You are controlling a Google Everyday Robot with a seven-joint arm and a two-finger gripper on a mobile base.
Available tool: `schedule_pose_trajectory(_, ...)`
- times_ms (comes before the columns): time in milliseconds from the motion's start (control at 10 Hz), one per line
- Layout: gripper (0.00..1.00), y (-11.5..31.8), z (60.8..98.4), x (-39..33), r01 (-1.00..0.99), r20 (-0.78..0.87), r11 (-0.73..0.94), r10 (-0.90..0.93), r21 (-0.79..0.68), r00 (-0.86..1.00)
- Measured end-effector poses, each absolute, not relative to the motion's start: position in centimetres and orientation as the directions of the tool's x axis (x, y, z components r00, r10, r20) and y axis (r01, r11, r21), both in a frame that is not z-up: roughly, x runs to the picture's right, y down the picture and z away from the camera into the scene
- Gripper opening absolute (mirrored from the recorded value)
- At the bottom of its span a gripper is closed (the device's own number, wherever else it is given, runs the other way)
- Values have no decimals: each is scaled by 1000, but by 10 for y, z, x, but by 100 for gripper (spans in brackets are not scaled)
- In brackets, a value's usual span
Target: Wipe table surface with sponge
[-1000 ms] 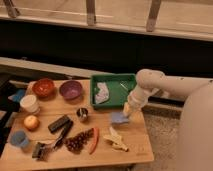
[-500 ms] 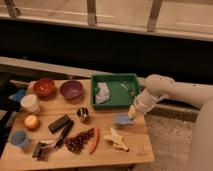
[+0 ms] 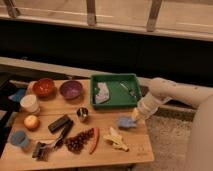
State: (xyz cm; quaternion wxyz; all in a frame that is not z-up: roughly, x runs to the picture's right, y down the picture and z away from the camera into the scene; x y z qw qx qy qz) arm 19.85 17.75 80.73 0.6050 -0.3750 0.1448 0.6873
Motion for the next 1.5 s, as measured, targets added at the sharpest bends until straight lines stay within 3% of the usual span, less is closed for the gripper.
schedule_pose_trajectory(600, 0, 187, 832, 235, -939, -714, -294, 695, -178, -82)
schedule_pose_trajectory(1000, 0, 180, 851, 216, -927, -703, -293, 709, -234, -47)
schedule_pose_trajectory(1500, 0, 182, 848, 209, -925, -709, -287, 704, -247, -30)
